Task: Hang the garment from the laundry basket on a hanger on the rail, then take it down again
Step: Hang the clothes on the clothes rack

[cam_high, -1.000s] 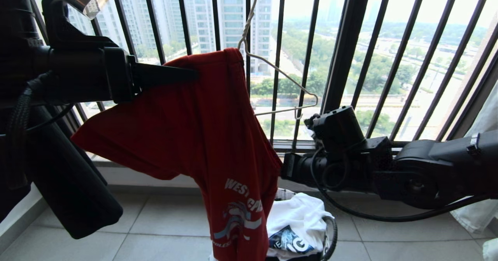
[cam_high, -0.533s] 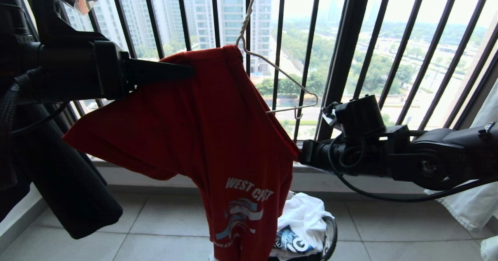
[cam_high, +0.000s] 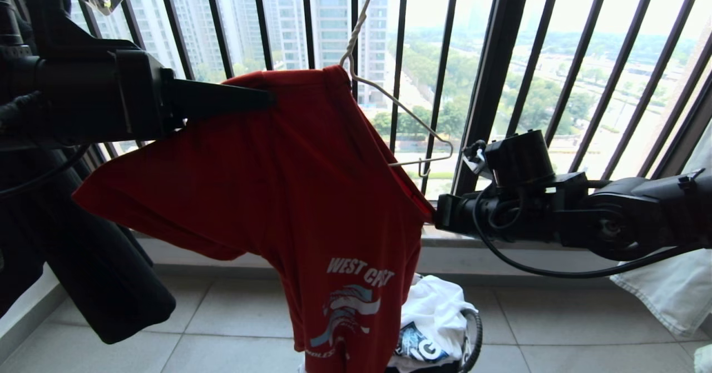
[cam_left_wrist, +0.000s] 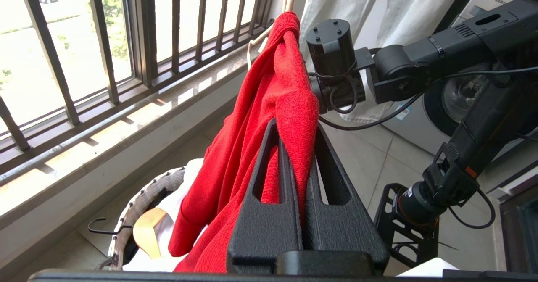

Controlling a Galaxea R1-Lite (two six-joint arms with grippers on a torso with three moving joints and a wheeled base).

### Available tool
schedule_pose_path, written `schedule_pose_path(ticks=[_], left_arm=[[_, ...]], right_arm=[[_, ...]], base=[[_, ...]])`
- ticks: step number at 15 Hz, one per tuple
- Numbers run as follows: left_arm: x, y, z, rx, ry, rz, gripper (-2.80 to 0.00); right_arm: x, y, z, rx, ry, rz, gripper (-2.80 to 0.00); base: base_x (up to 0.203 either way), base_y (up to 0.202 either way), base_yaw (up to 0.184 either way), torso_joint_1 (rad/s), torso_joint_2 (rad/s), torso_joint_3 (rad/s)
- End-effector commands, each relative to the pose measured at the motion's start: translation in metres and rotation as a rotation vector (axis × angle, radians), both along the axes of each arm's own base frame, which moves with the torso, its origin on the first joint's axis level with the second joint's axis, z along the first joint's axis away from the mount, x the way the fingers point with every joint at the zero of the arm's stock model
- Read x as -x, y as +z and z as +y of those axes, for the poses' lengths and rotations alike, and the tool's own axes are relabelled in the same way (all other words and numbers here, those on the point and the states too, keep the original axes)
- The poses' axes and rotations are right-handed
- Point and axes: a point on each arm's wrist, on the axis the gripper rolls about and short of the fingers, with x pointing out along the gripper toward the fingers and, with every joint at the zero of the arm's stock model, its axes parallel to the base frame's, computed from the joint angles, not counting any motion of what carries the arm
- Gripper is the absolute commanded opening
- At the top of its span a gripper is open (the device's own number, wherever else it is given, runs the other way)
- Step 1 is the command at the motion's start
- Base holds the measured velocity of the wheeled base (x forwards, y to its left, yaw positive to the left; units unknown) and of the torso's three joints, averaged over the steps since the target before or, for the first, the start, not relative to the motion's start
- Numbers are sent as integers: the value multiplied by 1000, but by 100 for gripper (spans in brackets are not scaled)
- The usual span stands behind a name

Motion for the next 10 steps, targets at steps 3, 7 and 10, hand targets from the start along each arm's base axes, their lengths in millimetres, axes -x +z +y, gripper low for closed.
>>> schedule_pose_path(ticks=[3, 7, 10], left_arm=[[5, 3, 1, 12, -7, 0, -280], [9, 5, 1, 26, -24, 15, -280], [13, 7, 1, 33, -28, 19, -280]], right_arm=[[-13, -1, -2, -1, -17, -6, -280], [-18, 2, -1, 3, 5, -28, -280], [-21, 3, 1, 2, 12, -34, -280]], base=[[0, 0, 0, 0, 0, 0], [0, 0, 0, 0, 0, 0], [0, 0, 0, 0, 0, 0]])
